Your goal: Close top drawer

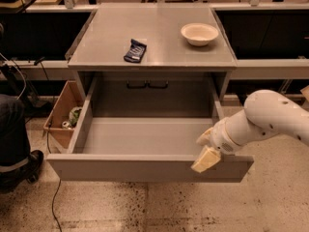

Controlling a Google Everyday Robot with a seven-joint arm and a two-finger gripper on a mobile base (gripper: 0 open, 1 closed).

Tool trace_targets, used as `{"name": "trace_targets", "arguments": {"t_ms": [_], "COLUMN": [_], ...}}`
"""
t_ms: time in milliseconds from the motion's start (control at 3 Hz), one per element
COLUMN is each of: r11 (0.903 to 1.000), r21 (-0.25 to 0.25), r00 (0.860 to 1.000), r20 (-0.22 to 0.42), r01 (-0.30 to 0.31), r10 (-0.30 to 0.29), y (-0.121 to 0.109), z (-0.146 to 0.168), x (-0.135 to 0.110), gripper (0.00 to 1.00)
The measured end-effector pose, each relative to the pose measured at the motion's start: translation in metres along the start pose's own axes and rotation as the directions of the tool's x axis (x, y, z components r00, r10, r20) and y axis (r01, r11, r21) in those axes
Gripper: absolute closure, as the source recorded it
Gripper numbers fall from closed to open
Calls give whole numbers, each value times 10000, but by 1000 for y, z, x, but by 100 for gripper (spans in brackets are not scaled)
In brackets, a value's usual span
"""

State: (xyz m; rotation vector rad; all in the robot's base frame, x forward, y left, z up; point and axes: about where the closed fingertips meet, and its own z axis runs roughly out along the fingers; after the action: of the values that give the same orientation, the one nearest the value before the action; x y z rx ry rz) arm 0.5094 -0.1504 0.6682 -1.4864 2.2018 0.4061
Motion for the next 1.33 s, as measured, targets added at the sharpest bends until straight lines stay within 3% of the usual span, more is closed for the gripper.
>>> {"name": "trace_targets", "arguments": {"t_ms": [333, 667, 1000, 1333], "r11": [10000, 9990, 9988, 9957], "r21": [-18, 44, 59, 217], "r00": [9999, 9984, 9981, 9935], "r20": [85, 337, 368, 681], "r01": [69, 444, 485, 903], "r10": [-68, -446, -487, -916], "y": [-1, -12, -14, -27], "z": [2, 6, 7, 6], "x": [-7, -38, -40, -78], "gripper": [73, 73, 43, 19]}}
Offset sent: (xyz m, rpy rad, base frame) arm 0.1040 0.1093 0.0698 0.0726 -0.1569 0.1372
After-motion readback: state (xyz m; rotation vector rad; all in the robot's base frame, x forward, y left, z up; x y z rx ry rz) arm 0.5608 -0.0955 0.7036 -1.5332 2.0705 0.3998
